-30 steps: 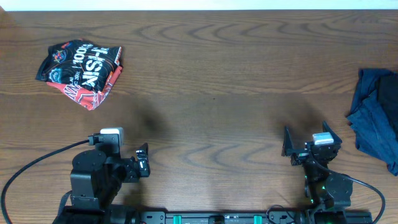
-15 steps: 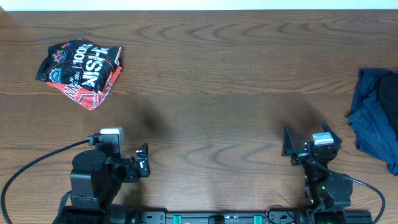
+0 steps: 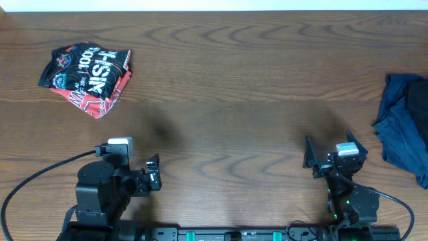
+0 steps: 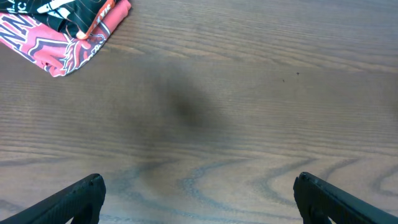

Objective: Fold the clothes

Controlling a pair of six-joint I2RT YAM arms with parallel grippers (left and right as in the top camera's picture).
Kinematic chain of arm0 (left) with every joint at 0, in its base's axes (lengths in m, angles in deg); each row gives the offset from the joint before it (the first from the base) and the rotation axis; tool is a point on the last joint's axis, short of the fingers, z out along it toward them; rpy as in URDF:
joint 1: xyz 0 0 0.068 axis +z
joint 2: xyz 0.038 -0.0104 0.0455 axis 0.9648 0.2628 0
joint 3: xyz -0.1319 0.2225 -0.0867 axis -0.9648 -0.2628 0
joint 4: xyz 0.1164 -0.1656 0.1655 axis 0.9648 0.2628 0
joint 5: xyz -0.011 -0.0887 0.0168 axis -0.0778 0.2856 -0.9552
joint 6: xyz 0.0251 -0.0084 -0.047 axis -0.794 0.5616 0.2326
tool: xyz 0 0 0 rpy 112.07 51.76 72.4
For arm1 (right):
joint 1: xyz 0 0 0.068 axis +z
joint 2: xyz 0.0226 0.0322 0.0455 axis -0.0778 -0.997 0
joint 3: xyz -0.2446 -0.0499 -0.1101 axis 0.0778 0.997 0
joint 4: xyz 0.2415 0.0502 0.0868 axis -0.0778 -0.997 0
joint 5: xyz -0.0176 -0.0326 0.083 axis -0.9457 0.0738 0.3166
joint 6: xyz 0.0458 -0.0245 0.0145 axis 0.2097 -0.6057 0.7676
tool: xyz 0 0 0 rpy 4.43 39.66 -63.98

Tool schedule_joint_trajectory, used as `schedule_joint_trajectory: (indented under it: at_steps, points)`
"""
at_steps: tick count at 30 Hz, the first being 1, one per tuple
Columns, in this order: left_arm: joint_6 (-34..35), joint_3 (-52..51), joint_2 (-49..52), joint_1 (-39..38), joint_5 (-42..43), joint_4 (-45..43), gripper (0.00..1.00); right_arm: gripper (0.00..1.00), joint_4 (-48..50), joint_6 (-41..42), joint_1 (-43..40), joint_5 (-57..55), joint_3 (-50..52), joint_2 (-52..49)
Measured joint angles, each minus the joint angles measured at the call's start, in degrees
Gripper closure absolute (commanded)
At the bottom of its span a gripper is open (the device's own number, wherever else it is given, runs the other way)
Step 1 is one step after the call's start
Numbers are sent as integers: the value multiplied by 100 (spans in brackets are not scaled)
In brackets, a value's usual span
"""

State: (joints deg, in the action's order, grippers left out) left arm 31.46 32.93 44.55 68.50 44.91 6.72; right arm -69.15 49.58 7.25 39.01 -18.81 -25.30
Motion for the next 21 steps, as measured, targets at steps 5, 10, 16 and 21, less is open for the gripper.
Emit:
schedule_joint_trajectory:
  at_steps: [5, 10, 16, 21]
  points:
    - [-11, 0, 0, 0, -2, 15, 2, 1, 0, 0, 0, 0, 0, 0]
    - [-133, -52, -107, 0, -151, 175, 2, 1, 0, -2, 0, 0, 0, 0]
    - [-221, -984, -879, 103, -332, -765, 2, 1, 4, 0, 0, 0, 0, 0]
    - [-306, -2199, -1644, 223, -402, -2059, 2, 1, 4, 0, 0, 0, 2, 0]
